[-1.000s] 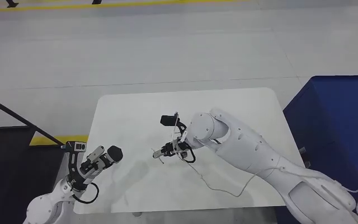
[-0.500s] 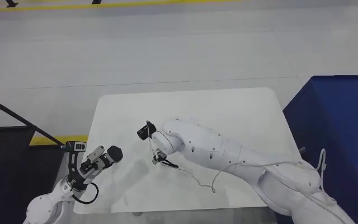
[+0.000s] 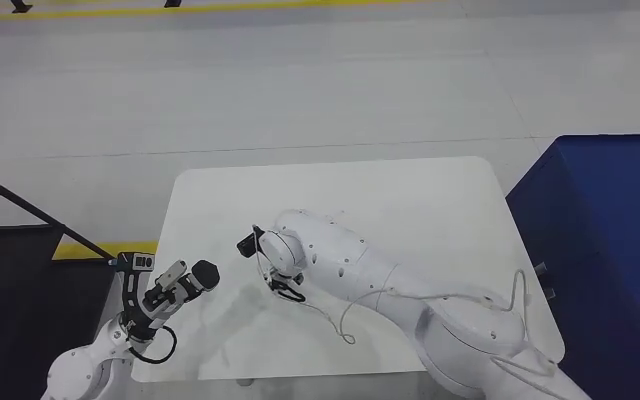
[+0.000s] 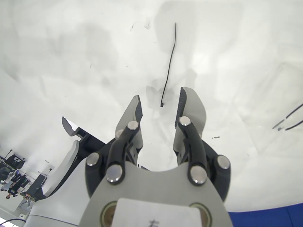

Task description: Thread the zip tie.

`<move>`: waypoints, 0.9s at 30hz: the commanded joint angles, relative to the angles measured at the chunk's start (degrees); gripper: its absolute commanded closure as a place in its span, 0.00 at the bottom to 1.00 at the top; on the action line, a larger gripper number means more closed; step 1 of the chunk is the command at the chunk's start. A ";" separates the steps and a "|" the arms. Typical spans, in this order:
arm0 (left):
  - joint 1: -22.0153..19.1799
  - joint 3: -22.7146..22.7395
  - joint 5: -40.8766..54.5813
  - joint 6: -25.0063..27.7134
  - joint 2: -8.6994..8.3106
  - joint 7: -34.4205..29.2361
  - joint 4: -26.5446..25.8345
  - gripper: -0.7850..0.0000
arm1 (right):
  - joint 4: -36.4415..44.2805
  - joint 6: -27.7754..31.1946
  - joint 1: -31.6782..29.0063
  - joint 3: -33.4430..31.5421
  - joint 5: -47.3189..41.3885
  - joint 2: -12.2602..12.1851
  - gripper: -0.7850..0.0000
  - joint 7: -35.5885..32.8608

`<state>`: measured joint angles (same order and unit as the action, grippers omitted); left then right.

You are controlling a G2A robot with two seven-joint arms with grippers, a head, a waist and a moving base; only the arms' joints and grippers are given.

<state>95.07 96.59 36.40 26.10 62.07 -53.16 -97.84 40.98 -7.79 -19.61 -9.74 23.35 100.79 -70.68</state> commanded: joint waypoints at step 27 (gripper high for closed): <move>0.00 0.00 0.00 0.00 0.00 0.00 0.00 0.00 | -15.01 -0.40 -0.62 -2.06 4.17 8.83 0.89 1.26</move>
<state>95.07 96.59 36.40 26.10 62.07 -53.16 -97.84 26.42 -8.09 -20.23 -11.69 27.43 109.36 -69.40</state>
